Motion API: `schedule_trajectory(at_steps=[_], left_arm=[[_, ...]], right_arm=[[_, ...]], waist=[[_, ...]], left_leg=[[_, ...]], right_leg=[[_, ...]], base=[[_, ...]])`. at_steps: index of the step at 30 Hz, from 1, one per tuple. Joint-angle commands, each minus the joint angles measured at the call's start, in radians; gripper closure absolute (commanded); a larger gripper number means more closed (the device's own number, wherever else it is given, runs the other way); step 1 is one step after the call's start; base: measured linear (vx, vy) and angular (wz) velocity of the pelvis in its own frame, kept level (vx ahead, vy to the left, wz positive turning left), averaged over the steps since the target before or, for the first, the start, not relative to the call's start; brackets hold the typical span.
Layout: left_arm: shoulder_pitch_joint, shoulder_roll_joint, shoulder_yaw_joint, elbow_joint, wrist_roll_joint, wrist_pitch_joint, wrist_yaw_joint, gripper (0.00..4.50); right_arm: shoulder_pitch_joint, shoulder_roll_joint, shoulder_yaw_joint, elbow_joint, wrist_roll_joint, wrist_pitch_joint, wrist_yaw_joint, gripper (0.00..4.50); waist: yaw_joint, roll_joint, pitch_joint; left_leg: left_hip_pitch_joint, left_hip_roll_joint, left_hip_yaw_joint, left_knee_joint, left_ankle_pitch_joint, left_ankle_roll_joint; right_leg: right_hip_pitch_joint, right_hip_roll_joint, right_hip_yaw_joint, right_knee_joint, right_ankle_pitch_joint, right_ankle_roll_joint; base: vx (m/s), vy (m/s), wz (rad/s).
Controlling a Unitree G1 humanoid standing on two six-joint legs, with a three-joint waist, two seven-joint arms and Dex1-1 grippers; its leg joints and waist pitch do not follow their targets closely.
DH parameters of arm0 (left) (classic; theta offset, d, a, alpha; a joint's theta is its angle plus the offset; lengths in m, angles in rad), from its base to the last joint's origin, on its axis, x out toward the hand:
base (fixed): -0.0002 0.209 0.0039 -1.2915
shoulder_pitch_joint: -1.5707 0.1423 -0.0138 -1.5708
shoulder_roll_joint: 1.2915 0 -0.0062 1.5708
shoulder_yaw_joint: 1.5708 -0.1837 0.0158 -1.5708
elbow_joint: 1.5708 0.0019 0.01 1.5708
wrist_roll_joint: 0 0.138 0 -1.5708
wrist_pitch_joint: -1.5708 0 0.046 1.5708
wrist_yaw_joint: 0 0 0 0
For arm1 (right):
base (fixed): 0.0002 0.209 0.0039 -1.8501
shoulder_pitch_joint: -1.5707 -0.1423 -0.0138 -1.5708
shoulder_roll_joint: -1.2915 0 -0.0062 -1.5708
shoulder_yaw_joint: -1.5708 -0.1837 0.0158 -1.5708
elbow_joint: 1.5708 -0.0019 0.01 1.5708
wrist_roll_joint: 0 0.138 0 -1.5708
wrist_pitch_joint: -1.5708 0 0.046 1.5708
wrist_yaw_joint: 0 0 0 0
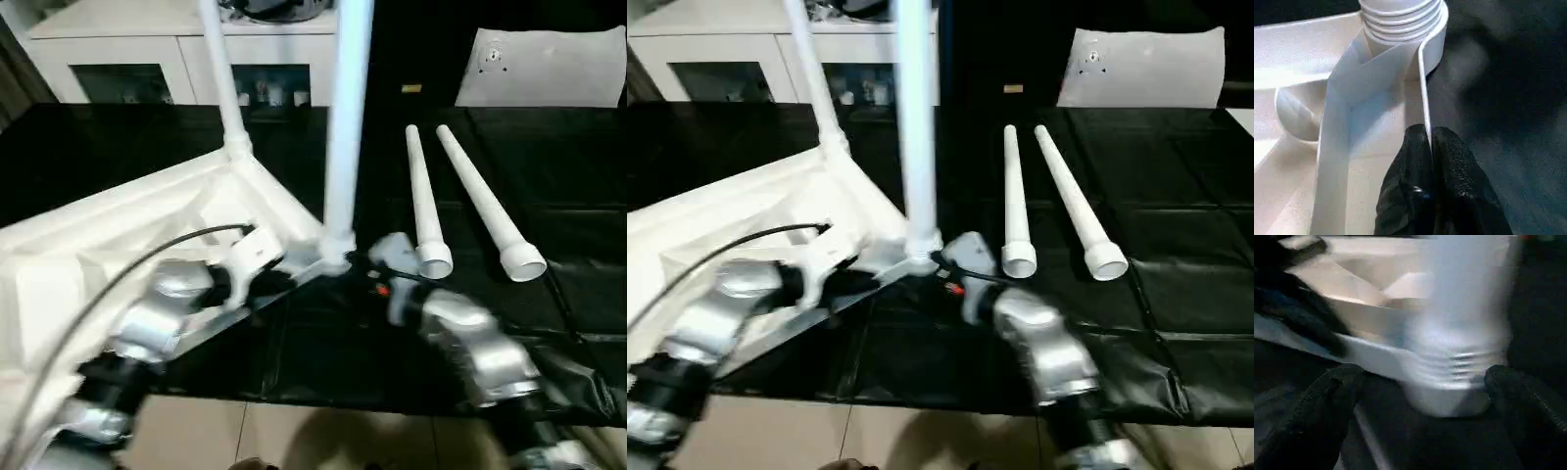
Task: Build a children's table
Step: Rotate leg to tighten
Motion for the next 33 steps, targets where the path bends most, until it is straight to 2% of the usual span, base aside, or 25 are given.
schedule_trajectory(at_steps=[1,2,3,4,5,6,9,10,12,15,17,20,24,25,30,31,33], left_arm=[[-0.003,0.01,-0.051,0.005,0.001,-0.045,-0.079,4.5],[-0.005,0.022,-0.059,0.014,-0.004,-0.064,-0.105,4.5],[-0.007,0.03,-0.065,0.021,-0.009,-0.077,-0.122,4.5],[-0.01,0.039,-0.073,0.03,-0.009,-0.094,-0.144,4.5],[-0.014,0.05,-0.083,0.04,-0.007,-0.113,-0.172,4.5],[-0.017,0.06,-0.092,0.049,-0.005,-0.131,-0.198,4.5],[-0.025,0.082,-0.112,0.067,0.0,-0.173,-0.257,4.5],[-0.032,0.096,-0.129,0.079,0.008,-0.206,-0.299,4.5],[-0.038,0.102,-0.141,0.087,0.013,-0.23,-0.325,4.5],[-0.047,0.105,-0.153,0.099,0.014,-0.253,-0.339,4.5],[-0.054,0.106,-0.159,0.111,0.019,-0.271,-0.35,4.5],[-0.063,0.103,-0.168,0.123,0.028,-0.292,-0.363,4.5],[-0.071,0.095,-0.175,0.135,0.028,-0.307,-0.371,4.5],[-0.071,0.094,-0.176,0.134,0.028,-0.31,-0.372,4.5],[-0.069,0.095,-0.181,0.134,0.024,-0.317,-0.379,4.5],[-0.068,0.096,-0.182,0.133,0.024,-0.318,-0.381,4.5],[-0.065,0.098,-0.183,0.132,0.025,-0.319,-0.385,4.5]], right_arm=[[-0.021,-0.007,0.006,-0.024,0.018,-0.019,0.06,0.04],[-0.024,-0.027,0.012,-0.023,0.023,-0.022,0.092,0.04],[-0.026,-0.039,0.016,-0.021,0.026,-0.024,0.113,0.04],[-0.032,-0.056,0.023,-0.019,0.026,-0.023,0.139,0.04],[-0.039,-0.074,0.03,-0.018,0.031,-0.022,0.177,0.04],[-0.046,-0.09,0.037,-0.017,0.036,-0.018,0.211,0.04],[-0.058,-0.122,0.064,-0.018,0.045,-0.021,0.287,0.04],[-0.065,-0.141,0.086,-0.017,0.045,-0.026,0.347,0.04],[-0.072,-0.15,0.103,-0.014,0.04,-0.033,0.386,0.04],[-0.08,-0.16,0.124,-0.01,0.04,-0.037,0.424,0.04],[-0.084,-0.161,0.133,-0.006,0.041,-0.039,0.443,0.04],[-0.096,-0.155,0.145,0.01,0.041,-0.041,0.462,0.04],[-0.112,-0.141,0.15,0.035,0.05,-0.032,0.479,0.41],[-0.113,-0.138,0.151,0.038,0.055,-0.028,0.485,0.64],[-0.117,-0.127,0.149,0.058,0.068,-0.024,0.493,0.93],[-0.118,-0.125,0.148,0.062,0.069,-0.024,0.494,1.14],[-0.119,-0.121,0.147,0.066,0.074,-0.015,0.498,1.24]], waist=[[0.003,-0.002,-0.051],[0.006,-0.005,-0.049],[0.008,-0.003,-0.048],[0.014,-0.009,-0.048],[0.017,-0.008,-0.049],[0.021,-0.011,-0.05],[0.026,-0.011,-0.054],[0.027,-0.015,-0.054],[0.028,-0.018,-0.055],[0.032,-0.016,-0.055],[0.035,-0.019,-0.055],[0.041,-0.017,-0.057],[0.046,-0.021,-0.057],[0.046,-0.021,-0.057],[0.048,-0.022,-0.059],[0.049,-0.022,-0.058],[0.049,-0.022,-0.057]], left_leg=[[0.024,0.073,-0.027,-0.075,-0.216,0.063],[0.021,0.073,-0.028,-0.077,-0.221,0.062],[0.022,0.073,-0.028,-0.078,-0.23,0.058],[0.027,0.074,-0.03,-0.079,-0.238,0.053],[0.028,0.074,-0.029,-0.079,-0.237,0.053],[0.028,0.075,-0.029,-0.079,-0.224,0.053],[0.023,0.077,-0.029,-0.078,-0.197,0.06],[0.021,0.077,-0.028,-0.077,-0.187,0.067],[0.017,0.075,-0.027,-0.075,-0.177,0.073],[0.019,0.076,-0.027,-0.075,-0.172,0.073],[0.019,0.077,-0.027,-0.074,-0.169,0.072],[0.022,0.079,-0.027,-0.075,-0.168,0.07],[0.021,0.078,-0.027,-0.075,-0.167,0.064],[0.021,0.079,-0.027,-0.075,-0.165,0.064],[0.021,0.081,-0.027,-0.075,-0.154,0.065],[0.021,0.081,-0.027,-0.075,-0.156,0.065],[0.02,0.081,-0.027,-0.076,-0.161,0.064]], right_leg=[[0.052,-0.105,0.073,-0.087,-0.319,-0.128],[0.056,-0.106,0.072,-0.089,-0.34,-0.122],[0.054,-0.107,0.073,-0.09,-0.361,-0.118],[0.053,-0.108,0.073,-0.092,-0.398,-0.108],[0.053,-0.108,0.073,-0.093,-0.402,-0.106],[0.053,-0.108,0.075,-0.091,-0.387,-0.106],[0.057,-0.108,0.075,-0.083,-0.339,-0.116],[0.058,-0.11,0.075,-0.081,-0.324,-0.124],[0.06,-0.11,0.073,-0.08,-0.331,-0.122],[0.058,-0.11,0.073,-0.081,-0.344,-0.121],[0.057,-0.111,0.074,-0.08,-0.34,-0.123],[0.055,-0.11,0.074,-0.079,-0.336,-0.122],[0.057,-0.113,0.074,-0.079,-0.343,-0.125],[0.057,-0.113,0.074,-0.079,-0.344,-0.124],[0.056,-0.112,0.074,-0.074,-0.306,-0.135],[0.056,-0.112,0.074,-0.074,-0.309,-0.136],[0.057,-0.113,0.074,-0.075,-0.321,-0.132]], base=[[0.0,0.0,0.0],[0.0,0.0,0.0],[0.0,0.0,0.0],[0.0,0.0,0.0],[0.0,0.0,0.0],[0.0,0.0,0.0],[0.0,0.0,0.0],[0.0,0.0,0.0],[0.0,0.0,0.0],[0.0,0.0,0.0],[0.0,0.0,0.0],[0.0,0.0,0.0],[0.0,0.0,0.0],[0.0,0.0,0.0],[0.0,0.0,0.0],[0.0,0.0,0.0],[0.0,0.0,0.0]])
